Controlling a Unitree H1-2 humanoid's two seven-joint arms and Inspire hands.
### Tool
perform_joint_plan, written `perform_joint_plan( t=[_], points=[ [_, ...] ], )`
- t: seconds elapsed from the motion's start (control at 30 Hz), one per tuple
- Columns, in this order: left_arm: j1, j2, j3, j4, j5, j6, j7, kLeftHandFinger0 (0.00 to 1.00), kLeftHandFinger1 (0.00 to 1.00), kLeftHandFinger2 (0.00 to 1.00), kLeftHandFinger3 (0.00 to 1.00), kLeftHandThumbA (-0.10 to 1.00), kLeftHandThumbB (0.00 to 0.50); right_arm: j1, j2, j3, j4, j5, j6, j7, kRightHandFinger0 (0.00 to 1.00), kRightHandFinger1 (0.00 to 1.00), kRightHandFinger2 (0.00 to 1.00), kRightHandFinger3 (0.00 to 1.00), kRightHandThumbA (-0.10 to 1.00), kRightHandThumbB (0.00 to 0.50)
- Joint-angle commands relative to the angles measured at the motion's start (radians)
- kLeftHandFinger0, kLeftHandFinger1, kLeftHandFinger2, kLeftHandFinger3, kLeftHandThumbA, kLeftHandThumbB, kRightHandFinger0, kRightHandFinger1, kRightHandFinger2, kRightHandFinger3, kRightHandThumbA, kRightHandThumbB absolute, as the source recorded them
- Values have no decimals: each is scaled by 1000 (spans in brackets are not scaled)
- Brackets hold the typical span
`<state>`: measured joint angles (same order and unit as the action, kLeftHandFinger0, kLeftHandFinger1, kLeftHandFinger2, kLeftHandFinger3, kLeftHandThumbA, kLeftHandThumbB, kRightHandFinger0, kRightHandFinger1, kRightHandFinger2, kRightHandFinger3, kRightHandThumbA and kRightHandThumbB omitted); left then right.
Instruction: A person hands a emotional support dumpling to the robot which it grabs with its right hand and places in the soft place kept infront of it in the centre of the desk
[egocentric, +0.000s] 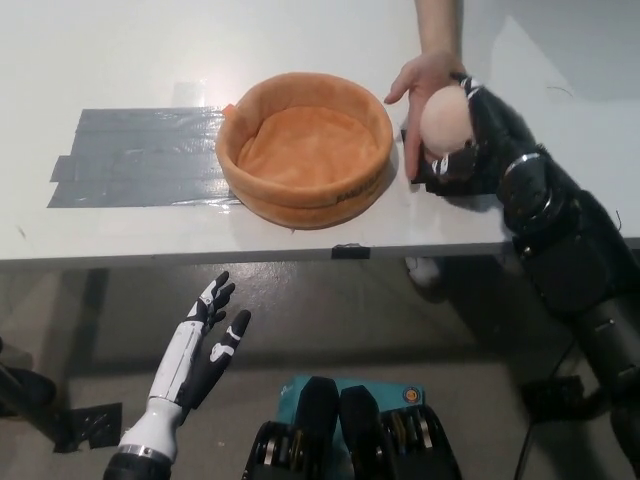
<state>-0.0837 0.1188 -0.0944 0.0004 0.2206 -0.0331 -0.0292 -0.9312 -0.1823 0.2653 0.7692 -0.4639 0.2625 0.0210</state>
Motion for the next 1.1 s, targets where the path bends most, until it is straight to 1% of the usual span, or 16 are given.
perform_joint_plan(
  t=[0.0,0.03,0.07,0.1,0.13,0.17,0.2,0.27,0.3,0.47,0.63,0.73,0.8,0.87,0.93,1.07],
  points=[
    [-15,2,7,-29,-4,-24,6,1000,1000,1000,1000,870,28,-64,10,-9,32,11,-40,-33,1000,1000,1000,1000,835,375],
    [-15,1,7,-27,-3,-30,9,1000,1000,1000,1000,864,23,-64,16,-27,41,23,-44,-57,1000,1000,1000,1000,690,363],
    [-16,0,7,-26,-3,-32,10,1000,1000,1000,1000,861,28,-65,21,-39,49,29,-46,-78,666,712,848,1000,469,297],
    [-15,0,8,-26,-3,-30,11,1000,1000,1000,1000,861,30,-67,25,-46,56,30,-49,-96,525,633,767,940,386,285],
    [-13,-2,9,-35,-1,-16,11,1000,1000,1000,1000,862,39,-69,31,-53,72,20,-60,-147,217,359,518,676,-62,231],
    [-15,-2,9,-37,-2,-12,9,1000,1000,1000,1000,862,38,-69,37,-65,78,18,-77,-191,43,219,423,524,-92,225],
    [-19,1,8,-35,0,-15,7,1000,1000,1000,1000,862,31,-73,42,-78,101,18,-111,-248,2,205,555,550,-100,199],
    [-22,2,10,-26,-6,-27,8,1000,1000,1000,1000,861,29,-70,43,-87,108,19,-177,-296,5,435,858,917,-100,187],
    [-21,2,10,-27,-7,-26,7,1000,1000,1000,1000,860,29,-70,44,-89,109,19,-192,-307,17,507,883,1000,-100,185],
    [-19,1,10,-24,-3,-29,11,1000,1000,1000,1000,869,32,-63,43,-123,66,35,-307,-382,108,622,927,969,-100,191],
    [-19,2,12,-22,-11,-31,7,1000,1000,1000,1000,875,43,-65,52,-129,-57,2,-332,-431,21,484,881,897,-100,166],
    [-22,3,11,-21,2,-26,13,1000,1000,1000,1000,881,48,-62,62,-120,-173,-27,-324,-439,0,447,864,969,-100,164],
    [-23,3,11,-24,-1,-23,10,1000,1000,1000,1000,880,40,-75,80,-113,-236,-42,-335,-456,0,362,821,818,-100,185],
    [-20,3,10,-28,1,-20,10,1000,1000,1000,1000,879,32,-78,106,-101,-318,-46,-289,-418,5,451,890,887,-100,176],
    [-21,4,10,-27,2,-27,11,1000,1000,1000,1000,867,17,-89,132,-78,-330,-63,-286,-409,0,319,861,886,-100,201],
    [-20,-2,14,-32,-6,-12,10,1000,1000,1000,1000,863,37,-122,180,-23,-254,-80,-338,-406,0,389,884,961,-100,180]
  ],
)
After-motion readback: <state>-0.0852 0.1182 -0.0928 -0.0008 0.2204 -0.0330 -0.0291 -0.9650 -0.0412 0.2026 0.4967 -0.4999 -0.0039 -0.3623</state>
